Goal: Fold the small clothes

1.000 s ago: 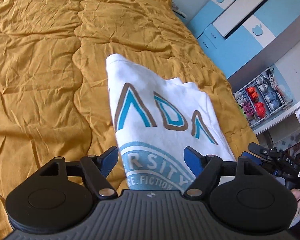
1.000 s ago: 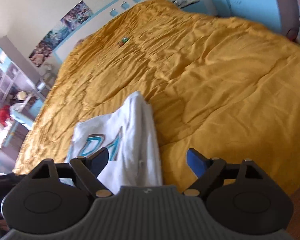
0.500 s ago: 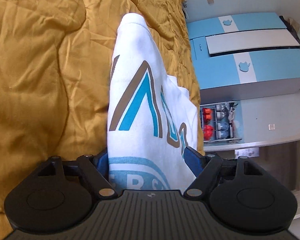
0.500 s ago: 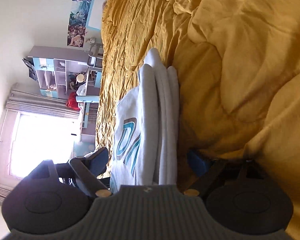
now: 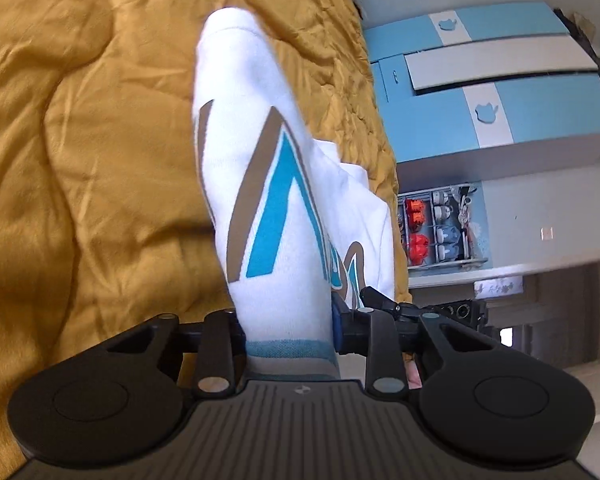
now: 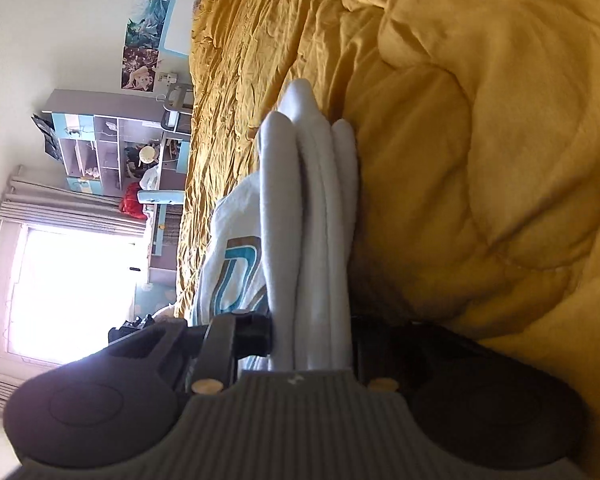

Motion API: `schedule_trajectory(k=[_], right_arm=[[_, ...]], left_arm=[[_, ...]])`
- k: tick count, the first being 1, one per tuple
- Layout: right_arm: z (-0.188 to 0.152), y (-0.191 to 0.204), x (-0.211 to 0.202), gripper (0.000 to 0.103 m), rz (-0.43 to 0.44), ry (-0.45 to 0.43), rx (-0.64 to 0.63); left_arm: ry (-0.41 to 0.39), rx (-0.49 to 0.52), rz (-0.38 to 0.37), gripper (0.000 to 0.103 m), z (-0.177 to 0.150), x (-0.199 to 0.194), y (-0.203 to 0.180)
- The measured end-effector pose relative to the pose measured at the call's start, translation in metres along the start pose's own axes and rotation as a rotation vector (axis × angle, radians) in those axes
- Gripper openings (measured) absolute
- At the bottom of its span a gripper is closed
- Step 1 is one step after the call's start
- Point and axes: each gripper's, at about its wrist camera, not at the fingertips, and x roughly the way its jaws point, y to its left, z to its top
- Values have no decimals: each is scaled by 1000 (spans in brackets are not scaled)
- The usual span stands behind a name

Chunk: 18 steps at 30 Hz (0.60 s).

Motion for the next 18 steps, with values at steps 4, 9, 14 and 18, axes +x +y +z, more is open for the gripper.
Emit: schedule_trajectory(k=[4, 9, 14, 18], right_arm=[[10, 30, -10, 16, -95, -8, -60], [27, 61, -37, 16, -126, -73, -83], [57, 88, -83, 16, -116, -179, -139], [85, 90, -101, 18, -152, -184, -152]], left_arm=[[-8, 118, 29, 33, 6, 4, -37], [-29, 193, 20, 31, 18, 9, -79], [-41, 200, -54, 31, 33, 30, -107], [-29, 146, -69, 31, 36, 61, -101]])
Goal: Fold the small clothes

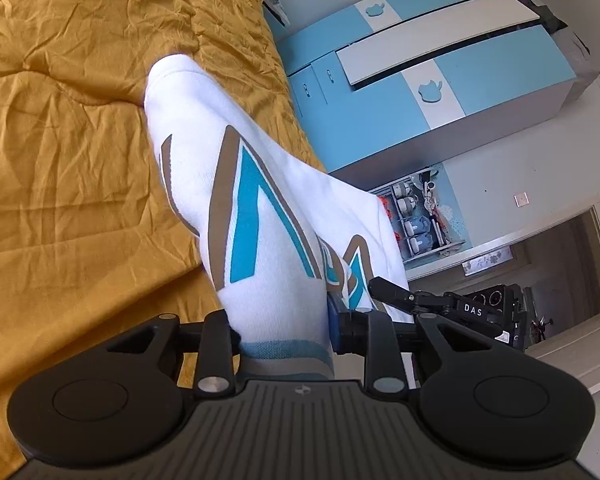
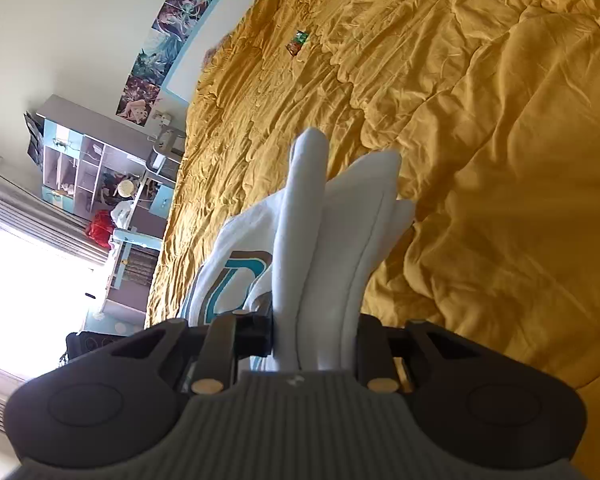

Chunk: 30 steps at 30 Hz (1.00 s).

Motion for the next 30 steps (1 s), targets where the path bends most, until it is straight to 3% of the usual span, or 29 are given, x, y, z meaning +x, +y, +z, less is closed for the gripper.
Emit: schedule_trajectory(k=[5, 6, 9, 12, 15, 18, 22, 26, 30], right_arm=[[6, -78, 29, 28, -148, 134, 188], [3, -92, 34, 37, -150, 146, 225], [-13, -130, 37, 37, -48, 118, 299], [-21, -135, 24, 37, -32, 76, 302], [-29, -116, 4, 49, -139, 34, 262], [-37, -76, -16, 65, -395, -22, 170], [-70, 3, -41, 66, -766, -178, -25], [-127, 72, -54, 72, -824, -289, -208], [-186, 118, -39, 75, -823, -252, -378]], left_arm=[[99, -182, 91, 34, -18, 43, 69], [98, -194, 67, 35, -23, 45, 81], [100, -186, -17, 40, -26, 34, 99], [97, -127, 27, 48, -19, 17, 92], [71, 17, 160, 56, -16, -1, 64], [23, 188, 331, 56, -23, -19, 25], [-67, 362, 550, 59, -47, -37, -32], [-116, 427, 635, 65, -72, -44, -74], [-128, 529, 758, 71, -105, -44, -106]])
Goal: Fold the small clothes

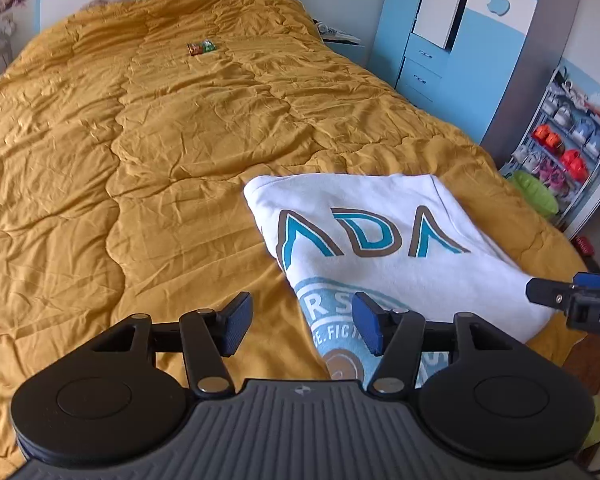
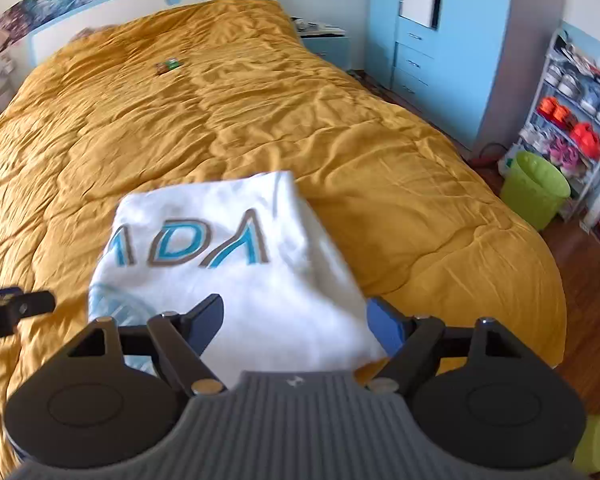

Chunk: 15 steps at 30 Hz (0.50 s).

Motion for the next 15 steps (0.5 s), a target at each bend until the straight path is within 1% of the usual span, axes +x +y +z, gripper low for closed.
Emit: schedule_trajectory(k=[1, 2, 3, 5, 7, 8, 10, 12, 13, 15], right_arm=[[-15, 14, -9, 75, 19, 6, -30], [-23, 22, -13, 75, 35, 15, -43], [-36, 32, -15, 75, 53, 28, -52], [-54, 47, -18, 75, 58, 43, -58], [-76, 59, -18, 75, 63, 69, -61], [-83, 60, -17, 75, 72, 81, -54], [-96, 61, -15, 74, 92, 104, -19], [-103, 59, -15, 74, 96, 109, 12], [-106, 57, -14, 74, 95, 106, 23], [-109, 55, -15, 74, 78, 100, 20]], left_arm=[[-11, 21, 10, 77, -4, -6, -8], [-20, 31, 9, 80, -9, -11, -12], [-29, 25, -2, 80, -16, -17, -15], [-54, 8, -27, 83, -27, -23, -19], [-75, 27, -29, 87, -40, -28, -28], [-91, 41, -28, 87, -47, -30, -32], [-122, 55, 0, 88, -60, -33, -41], [-128, 44, 25, 88, -70, -33, -47], [-129, 25, 19, 88, -73, -32, -47], [-114, -30, -31, 86, -79, -28, -43]])
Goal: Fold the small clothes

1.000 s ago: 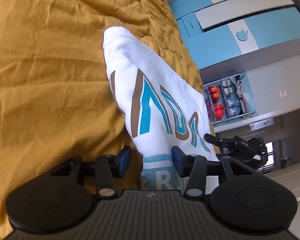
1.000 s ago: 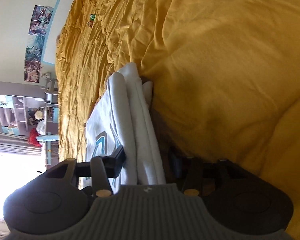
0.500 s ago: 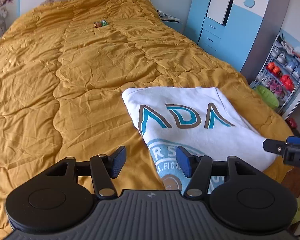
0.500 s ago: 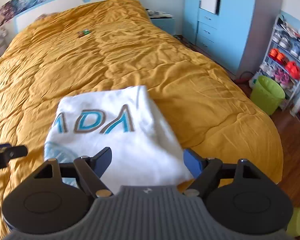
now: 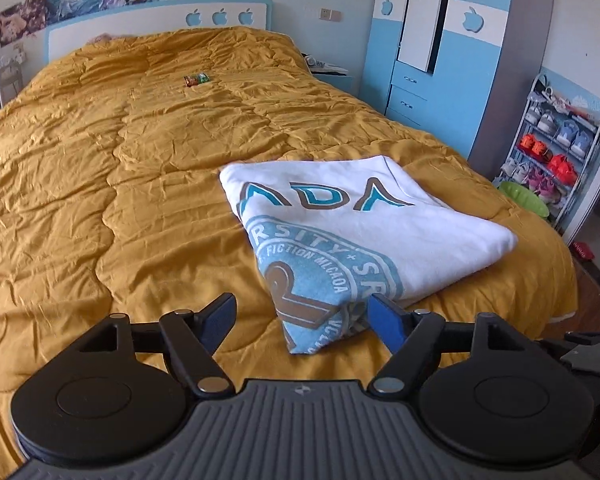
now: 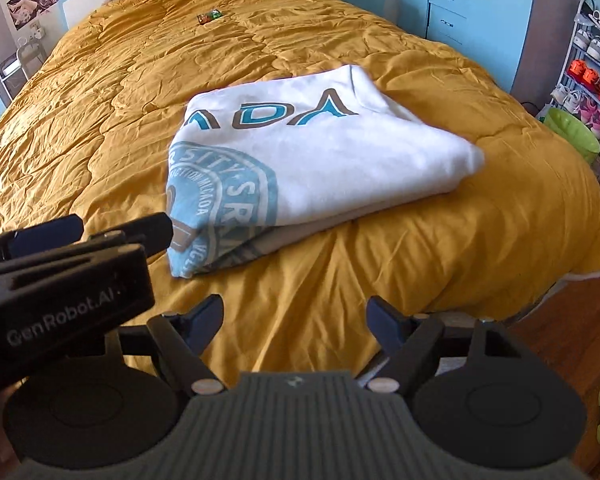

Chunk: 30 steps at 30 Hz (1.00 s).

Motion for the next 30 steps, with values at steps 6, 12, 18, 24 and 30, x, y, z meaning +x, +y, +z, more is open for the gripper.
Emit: schedule_trajectory(k=[6, 12, 18, 24, 30], right_arm=[[-4, -8, 2, 74, -5, -16, 14], [-6, -5, 6, 71, -1, -14, 7], [-8, 2, 8, 71, -1, -24, -20], [-9, 4, 8, 70, -1, -29, -29], [-9, 6, 10, 70, -4, -23, -29]], left_arm=[[61, -96, -32, 72, -9, 6, 3], [127, -146, -30, 65, -16, 10, 5], [138, -115, 0, 65, -17, 8, 4], [138, -106, 8, 65, -18, 7, 4], [148, -104, 22, 67, -18, 9, 5]])
